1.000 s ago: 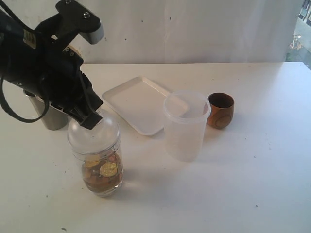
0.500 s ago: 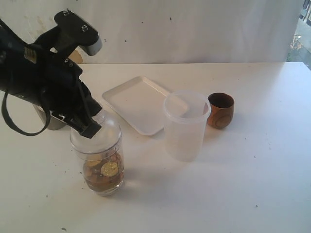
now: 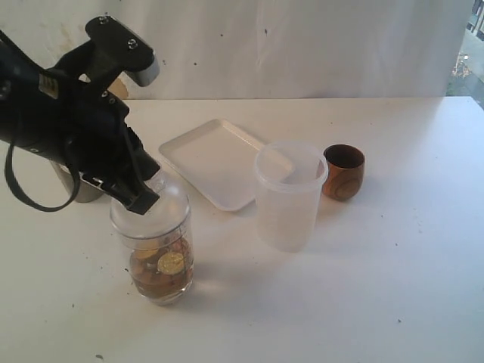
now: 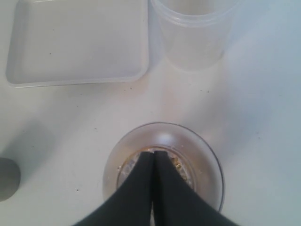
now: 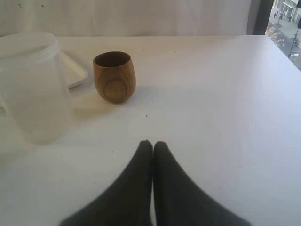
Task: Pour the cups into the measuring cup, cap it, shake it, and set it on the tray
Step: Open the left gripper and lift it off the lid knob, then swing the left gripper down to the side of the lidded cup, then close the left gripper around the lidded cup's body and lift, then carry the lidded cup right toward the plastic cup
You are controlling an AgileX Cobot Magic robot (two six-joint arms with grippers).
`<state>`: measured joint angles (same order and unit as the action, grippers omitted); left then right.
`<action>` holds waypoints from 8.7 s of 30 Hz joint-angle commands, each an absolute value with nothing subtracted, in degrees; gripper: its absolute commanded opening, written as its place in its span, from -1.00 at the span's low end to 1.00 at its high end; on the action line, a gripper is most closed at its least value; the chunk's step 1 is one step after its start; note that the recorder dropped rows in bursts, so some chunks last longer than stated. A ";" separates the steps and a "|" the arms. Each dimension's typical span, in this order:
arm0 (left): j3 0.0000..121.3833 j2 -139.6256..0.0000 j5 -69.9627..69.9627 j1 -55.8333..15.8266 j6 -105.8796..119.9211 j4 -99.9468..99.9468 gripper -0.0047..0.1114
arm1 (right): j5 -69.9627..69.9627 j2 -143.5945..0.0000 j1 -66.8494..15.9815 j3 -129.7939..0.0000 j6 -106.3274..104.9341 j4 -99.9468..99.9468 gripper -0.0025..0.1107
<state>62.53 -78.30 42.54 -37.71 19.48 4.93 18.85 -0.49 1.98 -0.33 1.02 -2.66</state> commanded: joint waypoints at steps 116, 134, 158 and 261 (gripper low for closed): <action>37.61 -54.71 -8.33 -37.92 16.62 12.71 -0.92 | 18.39 -0.14 1.76 0.00 2.39 -2.54 -0.96; 22.80 -53.76 -15.53 -37.92 12.01 12.61 0.91 | 18.39 -0.14 1.76 0.00 2.39 -2.54 -0.96; 5.65 -57.63 -32.60 -38.02 -13.08 -15.51 0.89 | 18.39 -0.14 1.76 0.00 2.39 -2.54 -0.96; 37.92 -80.74 -24.26 -33.65 -24.47 -33.18 -0.92 | 18.39 -0.14 1.76 0.00 4.35 -2.81 -0.96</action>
<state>36.91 -81.59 -26.08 -34.87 -31.63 -43.59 18.85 -0.49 1.98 -0.33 4.05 -2.66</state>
